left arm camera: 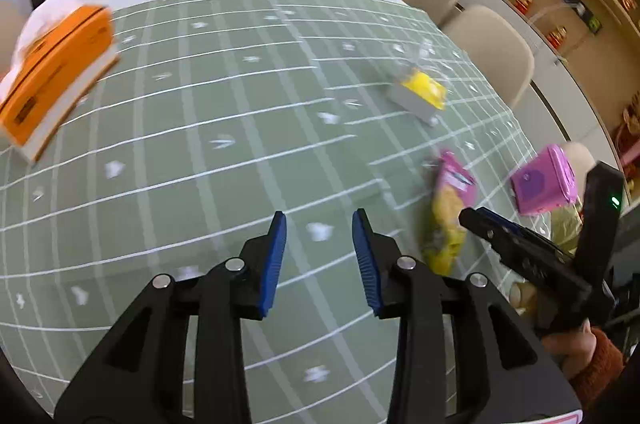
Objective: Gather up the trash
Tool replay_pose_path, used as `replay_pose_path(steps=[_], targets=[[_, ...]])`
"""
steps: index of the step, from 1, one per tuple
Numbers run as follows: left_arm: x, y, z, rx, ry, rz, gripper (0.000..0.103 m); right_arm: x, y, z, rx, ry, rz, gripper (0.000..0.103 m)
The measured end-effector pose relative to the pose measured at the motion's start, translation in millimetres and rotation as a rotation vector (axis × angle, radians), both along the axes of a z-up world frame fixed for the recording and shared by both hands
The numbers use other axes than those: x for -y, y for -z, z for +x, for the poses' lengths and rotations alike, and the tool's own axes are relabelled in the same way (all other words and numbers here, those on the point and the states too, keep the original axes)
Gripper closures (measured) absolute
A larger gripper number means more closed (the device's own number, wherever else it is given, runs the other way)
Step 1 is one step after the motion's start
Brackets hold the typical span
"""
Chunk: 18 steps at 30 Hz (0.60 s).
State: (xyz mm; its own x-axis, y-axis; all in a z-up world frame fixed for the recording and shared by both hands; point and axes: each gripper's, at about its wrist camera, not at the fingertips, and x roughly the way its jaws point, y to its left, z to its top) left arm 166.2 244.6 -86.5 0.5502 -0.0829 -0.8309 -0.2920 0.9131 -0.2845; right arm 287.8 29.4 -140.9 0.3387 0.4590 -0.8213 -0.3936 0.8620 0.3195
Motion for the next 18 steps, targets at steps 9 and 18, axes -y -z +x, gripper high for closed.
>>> replay_pose_path(steps=[9,18], targets=[[-36.2,-0.9,-22.4,0.004,-0.064,-0.018,0.068,-38.1,-11.8,-3.8,0.095,-0.102,-0.030,0.095],[-1.5,-28.0,-7.9,0.092,0.001,-0.050,0.068,21.6,-107.8,-21.8,0.276,-0.048,0.028,0.095]])
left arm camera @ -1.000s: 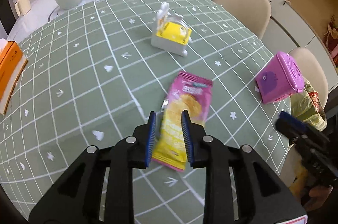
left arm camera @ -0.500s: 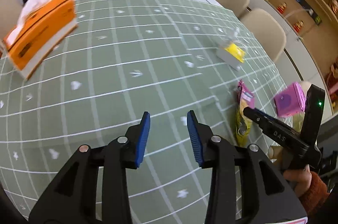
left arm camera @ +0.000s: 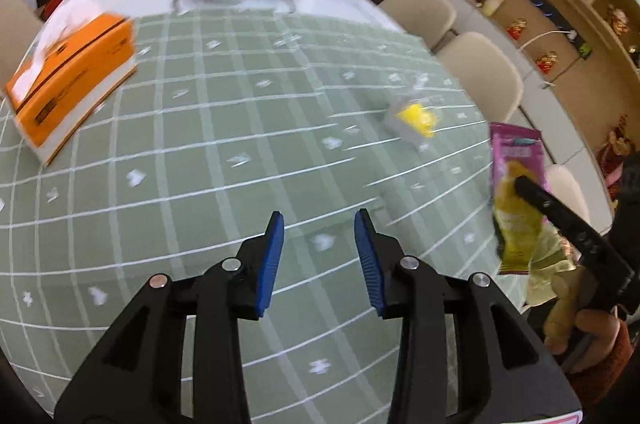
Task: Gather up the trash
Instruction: 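Carry the chip bag with the right tool to the bin and release it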
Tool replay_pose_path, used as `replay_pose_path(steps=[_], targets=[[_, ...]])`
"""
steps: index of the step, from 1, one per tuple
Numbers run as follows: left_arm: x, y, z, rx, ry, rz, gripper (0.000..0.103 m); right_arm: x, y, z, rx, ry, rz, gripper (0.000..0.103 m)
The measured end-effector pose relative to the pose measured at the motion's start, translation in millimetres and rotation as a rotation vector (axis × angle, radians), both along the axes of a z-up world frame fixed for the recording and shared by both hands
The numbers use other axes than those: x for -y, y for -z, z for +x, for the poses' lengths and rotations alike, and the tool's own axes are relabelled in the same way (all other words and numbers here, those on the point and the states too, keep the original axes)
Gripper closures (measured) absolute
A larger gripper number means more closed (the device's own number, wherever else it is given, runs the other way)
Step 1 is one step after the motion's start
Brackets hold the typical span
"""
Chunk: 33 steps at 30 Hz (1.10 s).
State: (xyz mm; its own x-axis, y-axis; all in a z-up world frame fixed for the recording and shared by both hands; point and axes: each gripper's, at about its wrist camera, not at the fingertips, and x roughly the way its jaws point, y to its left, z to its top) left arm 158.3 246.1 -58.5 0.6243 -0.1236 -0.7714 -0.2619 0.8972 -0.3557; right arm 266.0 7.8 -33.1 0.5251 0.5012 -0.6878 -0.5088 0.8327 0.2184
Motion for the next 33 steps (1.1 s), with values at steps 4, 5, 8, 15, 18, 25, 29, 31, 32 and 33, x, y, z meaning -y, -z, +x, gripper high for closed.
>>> replay_pose_path(steps=[4,5,8,15,18,25,29,31,32,33], targets=[[45.0,-21.7,15.7,0.071,0.055,-0.030,0.068,57.9,-38.0,-4.8,0.078,0.071,-0.009,0.095],[58.9,-26.7,19.0,0.087,0.072,-0.037,0.068,79.9,-48.6,-6.8,0.104,0.099,-0.018,0.095],[104.9,-40.0,30.1,0.127,0.135,-0.035,0.067,140.2,-69.0,-10.9,0.155,0.181,-0.047,0.095],[207.5,-67.4,42.9,0.199,0.282,-0.004,0.060,279.9,-86.3,-5.8,0.216,0.348,-0.113,0.095],[241.3,-70.2,46.6,0.196,0.321,0.030,0.060,332.2,-73.7,2.6,0.219,0.401,-0.125,0.095],[289.5,-60.8,52.1,0.137,0.307,0.086,0.060,413.6,-4.4,44.6,0.106,0.476,-0.192,0.095],[299.4,-52.8,51.0,0.089,0.253,0.117,0.060,425.5,32.9,64.3,0.015,0.463,-0.197,0.095],[296.8,-49.0,49.2,0.068,0.208,0.127,0.060,415.9,50.6,74.0,-0.036,0.425,-0.211,0.095],[295.7,-47.7,47.2,0.060,0.188,0.128,0.060,413.7,57.8,77.2,-0.059,0.402,-0.214,0.095],[293.7,-46.6,44.6,0.050,0.164,0.128,0.060,409.3,66.2,81.5,-0.087,0.368,-0.216,0.095]])
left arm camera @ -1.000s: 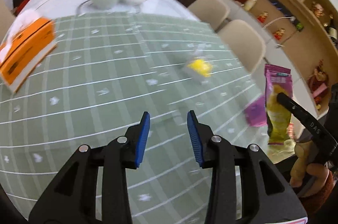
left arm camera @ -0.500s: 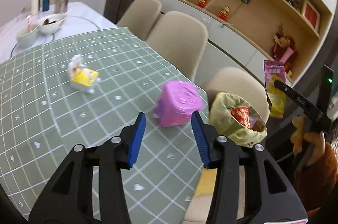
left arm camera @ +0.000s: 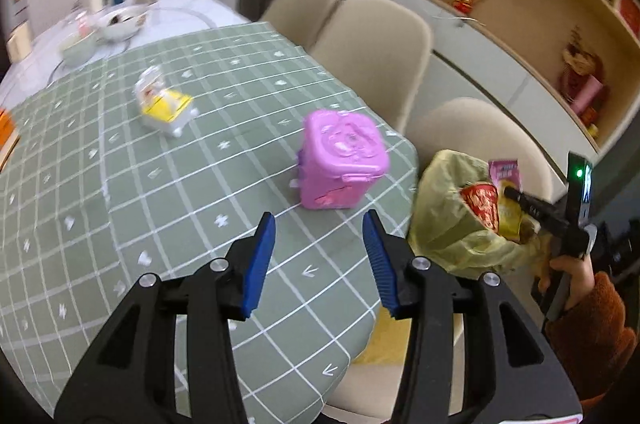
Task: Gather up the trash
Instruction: 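Carry the chip bag with the right tool to the bin and release it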
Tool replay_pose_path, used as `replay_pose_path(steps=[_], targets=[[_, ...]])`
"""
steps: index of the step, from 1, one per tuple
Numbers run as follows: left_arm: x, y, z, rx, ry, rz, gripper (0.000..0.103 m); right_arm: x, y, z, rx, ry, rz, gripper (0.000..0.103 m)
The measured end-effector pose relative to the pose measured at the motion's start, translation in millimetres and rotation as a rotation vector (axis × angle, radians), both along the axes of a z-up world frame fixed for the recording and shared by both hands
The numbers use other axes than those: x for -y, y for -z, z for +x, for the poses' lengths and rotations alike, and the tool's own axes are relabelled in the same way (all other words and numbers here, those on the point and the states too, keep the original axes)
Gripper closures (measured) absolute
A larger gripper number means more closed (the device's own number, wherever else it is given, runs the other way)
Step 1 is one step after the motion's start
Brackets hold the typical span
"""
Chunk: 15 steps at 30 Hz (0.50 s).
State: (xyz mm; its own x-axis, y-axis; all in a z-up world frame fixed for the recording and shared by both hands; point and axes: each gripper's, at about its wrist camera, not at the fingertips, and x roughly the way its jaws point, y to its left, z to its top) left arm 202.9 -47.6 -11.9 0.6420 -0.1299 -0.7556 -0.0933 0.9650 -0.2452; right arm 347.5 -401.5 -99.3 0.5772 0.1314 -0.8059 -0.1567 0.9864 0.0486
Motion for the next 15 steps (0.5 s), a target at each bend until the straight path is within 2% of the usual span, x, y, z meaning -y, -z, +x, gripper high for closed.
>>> replay_pose_path(steps=[3,8,10,11,12,15], targets=[[-6.7,5.7,-11.0,-0.024,-0.073,0.009,0.060,-10.7,10.3,-0.4,-0.016,-0.055,0.004,0.095],[-8.4,13.9,-32.1,-0.046,-0.150,0.026,0.060,-4.7,12.7,-6.0,-0.023,-0.064,0.028,0.094],[-5.1,14.6,-38.8,-0.041,-0.155,0.027,0.058,-1.9,6.9,-13.0,-0.021,-0.075,0.041,0.083],[-3.2,14.9,-40.8,-0.036,-0.153,0.027,0.055,-3.5,4.2,-15.6,-0.018,-0.085,0.047,0.067],[-2.2,14.7,-41.9,-0.033,-0.151,0.025,0.054,-4.4,-0.2,-21.3,-0.011,-0.106,0.058,0.060],[4.7,12.1,-46.3,-0.017,-0.129,0.019,0.050,-9.0,-9.8,-36.9,0.024,-0.114,0.034,0.058]])
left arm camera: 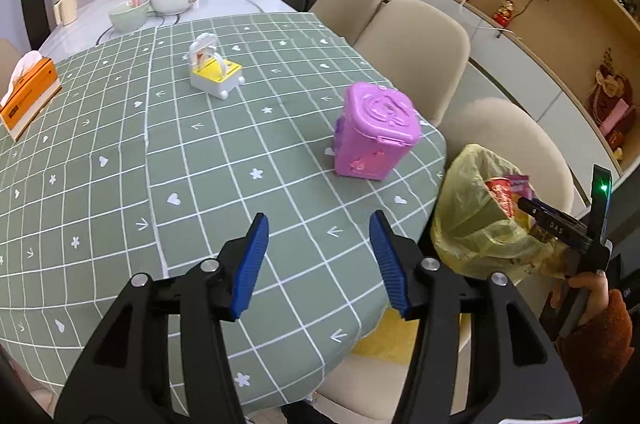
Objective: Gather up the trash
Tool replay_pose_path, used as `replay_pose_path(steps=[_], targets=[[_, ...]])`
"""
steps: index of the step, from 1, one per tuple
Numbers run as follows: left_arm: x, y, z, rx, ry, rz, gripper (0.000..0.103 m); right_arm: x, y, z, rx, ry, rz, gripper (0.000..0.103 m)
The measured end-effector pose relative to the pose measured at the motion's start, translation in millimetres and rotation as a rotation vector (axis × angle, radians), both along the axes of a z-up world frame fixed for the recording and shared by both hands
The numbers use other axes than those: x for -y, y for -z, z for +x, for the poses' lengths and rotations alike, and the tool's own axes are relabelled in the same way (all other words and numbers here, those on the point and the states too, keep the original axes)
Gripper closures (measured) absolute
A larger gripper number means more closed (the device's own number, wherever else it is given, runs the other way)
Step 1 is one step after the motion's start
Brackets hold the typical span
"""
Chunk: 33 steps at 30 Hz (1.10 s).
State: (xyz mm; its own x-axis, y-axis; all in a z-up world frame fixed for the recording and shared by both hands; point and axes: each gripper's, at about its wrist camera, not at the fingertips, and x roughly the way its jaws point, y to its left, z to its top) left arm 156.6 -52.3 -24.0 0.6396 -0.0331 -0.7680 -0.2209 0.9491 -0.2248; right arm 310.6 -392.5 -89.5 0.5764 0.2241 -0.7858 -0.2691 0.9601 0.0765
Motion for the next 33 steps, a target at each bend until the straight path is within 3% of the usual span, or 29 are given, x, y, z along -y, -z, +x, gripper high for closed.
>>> replay_pose_path(steps=[4,8,11,16,24,33], targets=[[9.1,-8.3,-13.9,0.046,0.044,0.039,0.045,-3.6,-22.4,-29.2,0.090,0.046,-0.027,0.056],[11.5,-19.0,-38.9,0.098,0.071,0.074,0.032,-13.9,-56.1,-77.9,0.147,0.042,0.056,0.054],[10.0,-29.5,-63.3,0.136,0.093,0.097,0.022,-34.1,-80.1,-129.4,0.193,0.019,0.084,0.054],[12.8,-47.2,-114.2,0.217,0.129,0.175,0.018,-78.4,-111.2,-229.6,0.272,0.001,0.137,0.054],[11.0,-49.5,-181.0,0.243,0.110,0.277,0.018,-136.1,-101.5,-331.4,0.293,-0.031,0.088,0.054],[-9.6,-52.0,-225.6,0.276,0.083,0.271,0.018,-143.9,-94.7,-368.3,0.296,0.026,0.102,0.054]])
